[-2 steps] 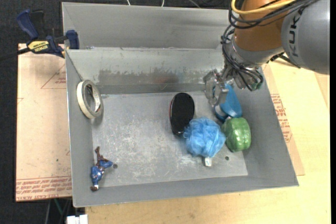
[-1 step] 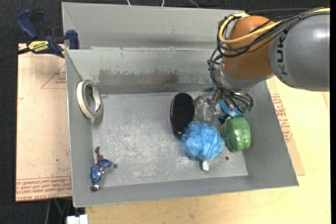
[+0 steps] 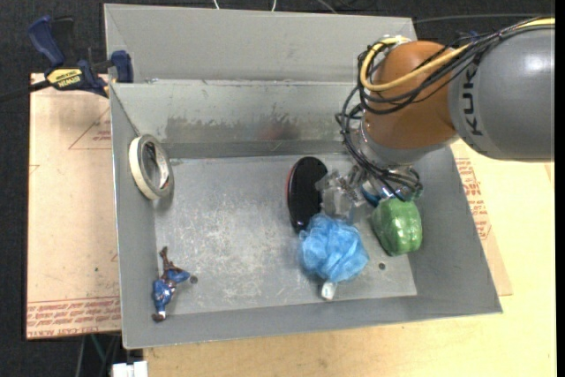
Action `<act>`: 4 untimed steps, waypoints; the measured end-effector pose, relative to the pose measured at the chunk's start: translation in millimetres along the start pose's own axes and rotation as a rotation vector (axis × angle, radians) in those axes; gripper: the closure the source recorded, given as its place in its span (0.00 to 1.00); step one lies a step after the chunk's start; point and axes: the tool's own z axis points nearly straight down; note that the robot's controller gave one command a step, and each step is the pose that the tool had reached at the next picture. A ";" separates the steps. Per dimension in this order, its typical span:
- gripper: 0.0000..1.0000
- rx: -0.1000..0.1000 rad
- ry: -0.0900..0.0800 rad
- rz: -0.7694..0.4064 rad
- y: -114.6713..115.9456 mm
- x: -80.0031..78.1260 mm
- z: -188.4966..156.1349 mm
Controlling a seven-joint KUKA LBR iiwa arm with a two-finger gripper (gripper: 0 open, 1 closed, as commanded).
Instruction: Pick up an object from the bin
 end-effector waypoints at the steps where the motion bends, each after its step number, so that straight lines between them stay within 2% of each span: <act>1: 1.00 -0.006 0.008 -0.010 23.2 34.7 46.7; 2: 0.00 0.004 -0.013 -0.185 80.7 -35.6 44.5; 3: 0.00 0.004 -0.013 -0.185 80.7 -35.6 44.5; 4: 0.00 0.006 -0.017 -0.201 85.1 -29.1 44.3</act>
Offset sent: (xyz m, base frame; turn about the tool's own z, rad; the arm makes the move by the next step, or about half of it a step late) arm -0.0057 0.0868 -0.0450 -0.1858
